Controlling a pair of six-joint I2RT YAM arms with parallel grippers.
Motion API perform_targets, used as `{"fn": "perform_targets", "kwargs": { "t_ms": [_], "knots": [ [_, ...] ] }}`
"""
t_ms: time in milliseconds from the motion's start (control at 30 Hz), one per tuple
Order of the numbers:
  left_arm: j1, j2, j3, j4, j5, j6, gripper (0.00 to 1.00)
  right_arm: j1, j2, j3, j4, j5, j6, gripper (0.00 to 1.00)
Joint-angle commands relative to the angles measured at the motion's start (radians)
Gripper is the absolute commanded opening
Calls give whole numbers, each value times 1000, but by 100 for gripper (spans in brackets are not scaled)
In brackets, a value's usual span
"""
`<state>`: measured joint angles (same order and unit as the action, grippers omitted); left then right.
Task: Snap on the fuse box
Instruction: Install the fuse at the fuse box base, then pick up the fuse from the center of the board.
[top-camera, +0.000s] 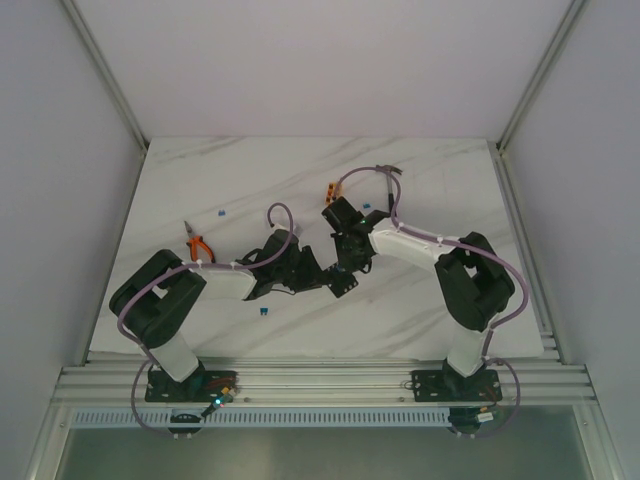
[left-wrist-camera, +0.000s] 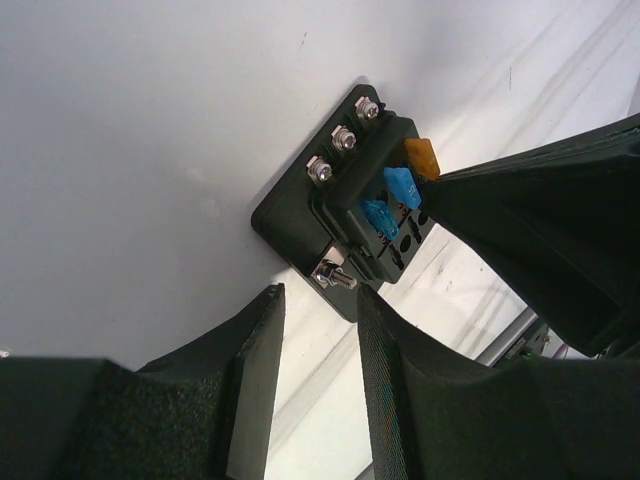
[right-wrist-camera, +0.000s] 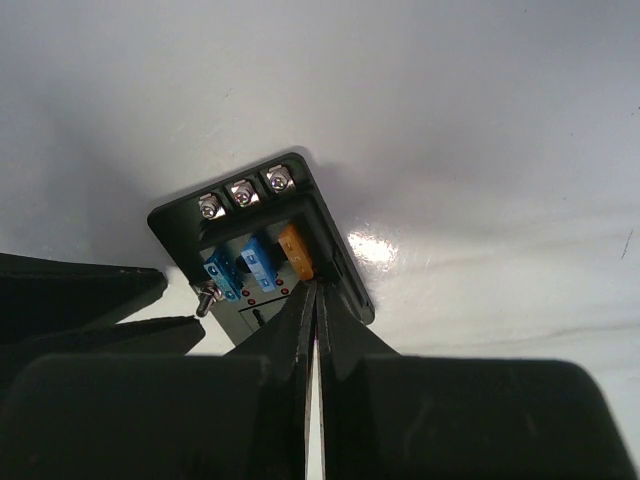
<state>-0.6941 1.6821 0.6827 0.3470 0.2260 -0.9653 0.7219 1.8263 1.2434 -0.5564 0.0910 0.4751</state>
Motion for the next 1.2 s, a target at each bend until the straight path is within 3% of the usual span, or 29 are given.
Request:
{"fn": "perform_targets", "kwargs": {
  "t_ms": [0,367,600,833,1167],
  "knots": [
    [-4,14,3,-31,-19,21,45,18,13,-14,-29,27,-11,3],
    [14,47,58,-57,-66,65,45,-18,-154,9,-16,93,-107,21],
    [39,71,88,-57,-55,87,48,-142,-120,38,95,120,-208,37],
    [77,5,63,-65,-49,99,63,-239,17,129,240,95,-320,43],
    [109,-111,10,-94,-67,111,90,-301,233,252,411,54,-434,43]
  ]
}}
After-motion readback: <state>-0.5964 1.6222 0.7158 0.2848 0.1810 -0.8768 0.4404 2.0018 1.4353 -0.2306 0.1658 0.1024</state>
